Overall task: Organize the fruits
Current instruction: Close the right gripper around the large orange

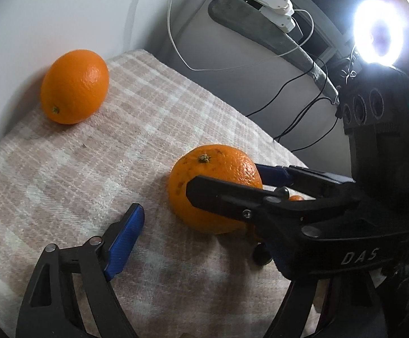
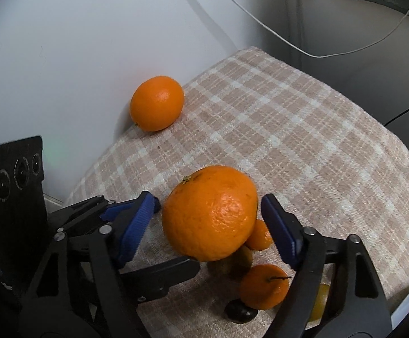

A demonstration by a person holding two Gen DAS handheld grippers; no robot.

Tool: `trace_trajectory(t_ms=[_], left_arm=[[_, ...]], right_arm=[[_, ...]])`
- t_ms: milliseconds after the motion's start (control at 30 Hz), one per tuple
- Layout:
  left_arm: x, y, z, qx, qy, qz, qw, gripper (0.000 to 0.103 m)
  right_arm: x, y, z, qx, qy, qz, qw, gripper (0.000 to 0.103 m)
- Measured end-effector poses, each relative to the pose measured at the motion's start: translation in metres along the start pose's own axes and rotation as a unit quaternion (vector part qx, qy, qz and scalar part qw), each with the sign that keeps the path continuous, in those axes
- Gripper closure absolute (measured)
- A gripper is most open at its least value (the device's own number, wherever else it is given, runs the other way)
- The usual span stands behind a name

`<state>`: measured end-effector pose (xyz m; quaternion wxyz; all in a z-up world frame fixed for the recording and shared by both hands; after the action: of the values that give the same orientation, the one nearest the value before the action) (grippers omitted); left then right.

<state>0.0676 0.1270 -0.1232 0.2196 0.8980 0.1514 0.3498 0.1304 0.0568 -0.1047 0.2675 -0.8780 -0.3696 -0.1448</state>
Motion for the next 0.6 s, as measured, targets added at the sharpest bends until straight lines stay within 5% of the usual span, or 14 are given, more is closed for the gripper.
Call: trace_trajectory(t_ms=[300, 600], left_arm=[[0.001, 0.006, 0.005, -0.028, -0.009, 0.007, 0.9995, 0.036], [0.002, 0.011, 0.001, -0.013, -0.001, 0.022, 0.9997, 0.037]], right_arm=[[0.000, 0.002, 0.002, 0.006, -0.002, 0.010, 1.000, 0.030], [0.000, 0.004, -0.003, 0.013, 0.004, 0.022, 1.000, 0.031]])
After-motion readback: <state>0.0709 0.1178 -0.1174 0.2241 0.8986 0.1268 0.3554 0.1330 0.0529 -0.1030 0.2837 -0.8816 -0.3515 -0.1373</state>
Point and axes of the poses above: each gripper's, at about its wrist camera, not at the fingertips, and z roughly the way its jaws point, y to its right, x to its top, the point moved 4 cm from there along z, roughly the way its jaws point, and after that the axes turned 3 degrees about z, right-handed, at the moved point
